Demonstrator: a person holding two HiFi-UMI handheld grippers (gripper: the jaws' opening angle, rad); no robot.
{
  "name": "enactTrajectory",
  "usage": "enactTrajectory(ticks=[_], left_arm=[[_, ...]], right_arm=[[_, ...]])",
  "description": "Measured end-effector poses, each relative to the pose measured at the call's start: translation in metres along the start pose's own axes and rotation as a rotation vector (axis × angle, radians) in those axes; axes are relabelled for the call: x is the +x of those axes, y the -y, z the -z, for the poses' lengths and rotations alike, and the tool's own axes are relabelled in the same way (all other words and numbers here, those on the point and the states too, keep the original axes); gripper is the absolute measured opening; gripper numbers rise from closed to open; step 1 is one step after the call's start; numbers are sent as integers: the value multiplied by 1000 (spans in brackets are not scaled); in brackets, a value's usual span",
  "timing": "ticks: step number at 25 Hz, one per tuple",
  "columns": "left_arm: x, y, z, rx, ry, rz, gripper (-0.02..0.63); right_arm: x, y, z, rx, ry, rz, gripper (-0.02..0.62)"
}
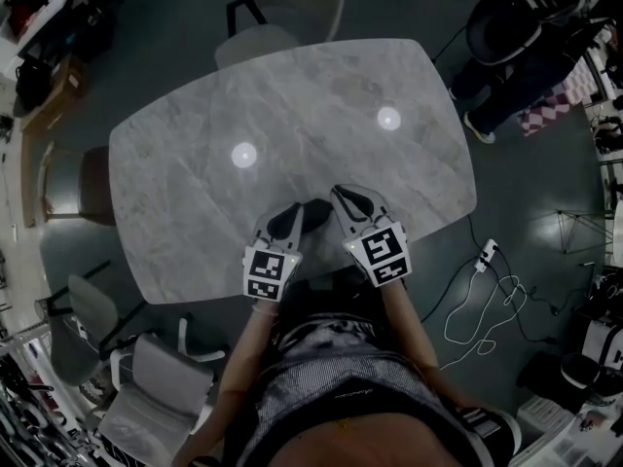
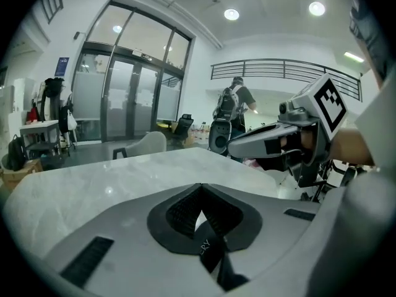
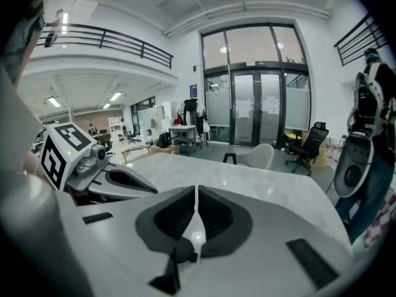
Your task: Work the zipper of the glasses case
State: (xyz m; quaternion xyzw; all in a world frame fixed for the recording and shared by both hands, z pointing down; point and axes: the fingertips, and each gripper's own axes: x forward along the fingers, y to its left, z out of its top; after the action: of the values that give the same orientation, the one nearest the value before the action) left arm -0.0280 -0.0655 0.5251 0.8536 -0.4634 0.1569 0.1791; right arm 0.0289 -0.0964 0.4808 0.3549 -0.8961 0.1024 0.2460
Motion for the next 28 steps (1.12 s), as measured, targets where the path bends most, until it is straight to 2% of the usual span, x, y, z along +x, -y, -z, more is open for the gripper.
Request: enactTrajectory(ticks=[3, 9, 14, 15, 17, 20, 24, 28], left_arm=[[1, -1, 12, 15, -14, 8, -5], [2, -3, 43, 35, -99, 8, -5], [7, -1, 67, 131, -175, 35, -1], [8, 1, 72, 155, -192, 50, 17], [9, 7, 79, 209, -232, 87, 116], [12, 14, 92, 343, -298, 116, 172], [17, 19, 109, 594, -379, 110, 253], [22, 28, 125, 848, -438, 113, 282]], right_arm=[[1, 3, 7, 12, -20, 10, 67], [1, 3, 25, 22, -64, 23, 67], [4, 2, 35, 42, -85, 27, 67], [4, 2, 37, 52, -87, 29, 67], [2, 2, 39, 67, -90, 35, 67], [-2, 5, 43, 77, -96, 50, 67], [-7, 10, 51, 98, -106, 71, 67], [-12, 15, 58, 111, -109, 90, 67]])
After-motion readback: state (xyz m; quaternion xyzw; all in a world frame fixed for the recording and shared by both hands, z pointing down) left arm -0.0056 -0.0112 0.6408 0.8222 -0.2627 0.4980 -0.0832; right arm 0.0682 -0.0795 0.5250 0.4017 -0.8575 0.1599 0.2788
